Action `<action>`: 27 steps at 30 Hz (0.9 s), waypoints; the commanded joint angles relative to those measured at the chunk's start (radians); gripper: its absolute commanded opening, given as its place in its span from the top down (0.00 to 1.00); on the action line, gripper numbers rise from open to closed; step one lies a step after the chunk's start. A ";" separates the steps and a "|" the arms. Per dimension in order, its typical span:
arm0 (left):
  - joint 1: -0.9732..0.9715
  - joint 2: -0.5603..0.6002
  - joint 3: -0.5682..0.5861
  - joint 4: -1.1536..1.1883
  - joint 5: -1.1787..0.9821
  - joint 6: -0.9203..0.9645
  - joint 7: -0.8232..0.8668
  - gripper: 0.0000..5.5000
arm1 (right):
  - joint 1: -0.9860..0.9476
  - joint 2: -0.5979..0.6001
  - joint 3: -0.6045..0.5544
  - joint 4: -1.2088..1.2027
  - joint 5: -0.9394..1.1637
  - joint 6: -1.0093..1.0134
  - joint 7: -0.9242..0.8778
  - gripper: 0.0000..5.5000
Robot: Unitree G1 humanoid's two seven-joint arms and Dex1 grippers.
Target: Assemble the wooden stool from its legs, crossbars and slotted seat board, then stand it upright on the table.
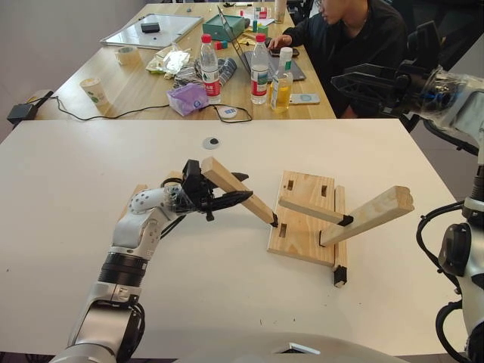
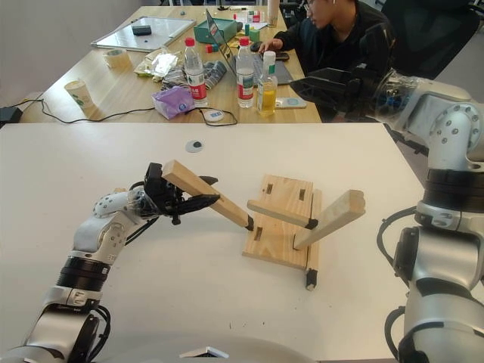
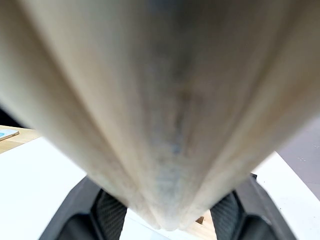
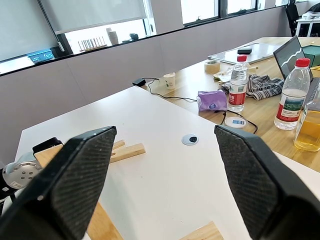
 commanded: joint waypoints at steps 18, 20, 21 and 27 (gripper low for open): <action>0.035 -0.023 0.003 -0.042 0.019 0.076 -0.018 0.63 | -0.003 -0.005 0.017 -0.005 -0.006 -0.013 0.021 0.34; 0.054 -0.016 -0.005 -0.012 0.039 0.060 -0.031 0.63 | -0.006 -0.004 0.023 0.000 -0.008 -0.016 0.027 0.34; 0.063 -0.014 -0.007 -0.004 0.044 0.056 -0.033 0.63 | -0.009 -0.003 0.027 0.005 -0.010 -0.019 0.031 0.34; 0.087 0.030 -0.074 0.031 0.101 -0.004 -0.115 0.63 | -0.014 -0.005 0.038 0.016 -0.013 -0.023 0.038 0.34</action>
